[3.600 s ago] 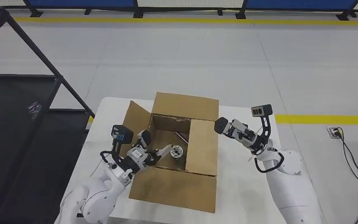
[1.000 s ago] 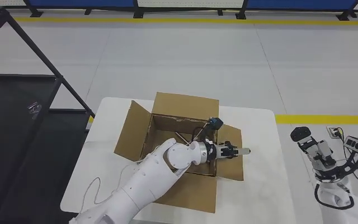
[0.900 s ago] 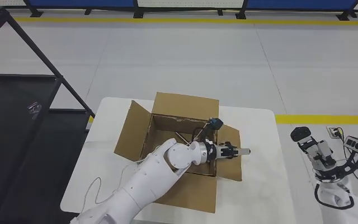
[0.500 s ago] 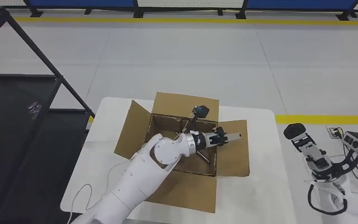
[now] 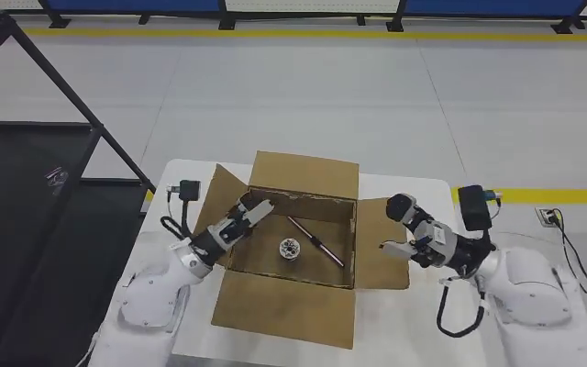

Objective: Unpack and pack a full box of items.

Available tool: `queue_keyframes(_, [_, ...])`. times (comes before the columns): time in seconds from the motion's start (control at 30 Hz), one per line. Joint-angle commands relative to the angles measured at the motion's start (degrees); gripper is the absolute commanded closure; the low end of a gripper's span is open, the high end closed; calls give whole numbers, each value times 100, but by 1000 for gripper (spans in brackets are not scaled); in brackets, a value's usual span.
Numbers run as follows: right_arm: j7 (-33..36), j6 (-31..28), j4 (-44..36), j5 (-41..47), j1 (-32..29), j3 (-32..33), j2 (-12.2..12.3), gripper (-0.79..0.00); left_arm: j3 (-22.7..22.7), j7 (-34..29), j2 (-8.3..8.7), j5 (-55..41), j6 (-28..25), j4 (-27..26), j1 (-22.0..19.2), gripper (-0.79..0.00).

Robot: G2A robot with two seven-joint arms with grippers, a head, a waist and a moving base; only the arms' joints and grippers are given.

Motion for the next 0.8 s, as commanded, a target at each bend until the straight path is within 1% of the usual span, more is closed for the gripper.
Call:
queue_keyframes(0.0, [92, 305, -61, -471, 248, -398, -20, -785, -421, 50, 42, -115, -109, -206, 428, -785])
queue_keyframes(0.07, [151, 480, -52, -615, 447, -741, -44, -785, -792, 110, 78, -298, -217, -350, 793, -785])
queue_keyframes(0.17, [151, 480, -52, -615, 447, -741, -44, -785, -1246, 76, 125, -478, -394, -509, 1244, -785])
queue_keyframes(0.57, [160, 488, -109, -687, 450, -811, -47, -785, -1246, 76, 125, -478, -394, -509, 1244, -785])
queue_keyframes(0.63, [311, 622, -195, -994, 630, -1202, -70, -785, -1241, 141, 126, -467, -371, -529, 1260, -785])
queue_keyframes(0.77, [984, 1365, 7, -1751, 1452, -2281, -187, -785, -1460, 351, 143, -819, -276, -483, 1336, -785])
